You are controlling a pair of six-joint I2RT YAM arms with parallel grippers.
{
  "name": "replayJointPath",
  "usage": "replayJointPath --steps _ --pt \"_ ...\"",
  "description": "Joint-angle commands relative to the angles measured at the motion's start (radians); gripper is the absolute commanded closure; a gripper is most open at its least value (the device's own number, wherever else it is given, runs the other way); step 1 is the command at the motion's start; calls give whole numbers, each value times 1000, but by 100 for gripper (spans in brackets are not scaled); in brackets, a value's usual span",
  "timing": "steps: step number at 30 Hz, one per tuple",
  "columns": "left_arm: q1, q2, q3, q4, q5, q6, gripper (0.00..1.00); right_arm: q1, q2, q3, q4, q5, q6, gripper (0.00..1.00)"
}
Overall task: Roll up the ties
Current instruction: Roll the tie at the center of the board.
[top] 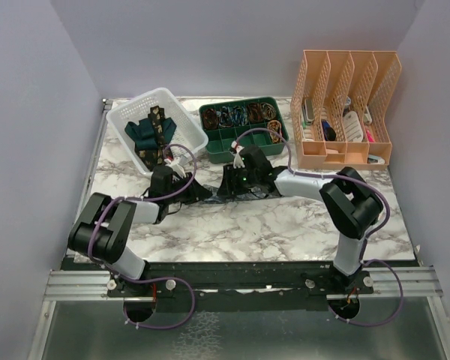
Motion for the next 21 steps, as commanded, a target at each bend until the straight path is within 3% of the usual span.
replayJointPath --steps 1,4,10,21 --pt "-25 -90 38 -223 -107 93 100 -25 -98 3 -27 8 -26 52" --pt "-36 -137 110 -457 -240 148 100 -51 -138 -7 -45 48 -49 49" --pt "-40 -186 221 -759 -398 207 100 -96 -157 -50 -21 78 -137 44" --pt "-41 -227 317 -951 -520 207 100 -104 -17 55 -110 23 -275 42"
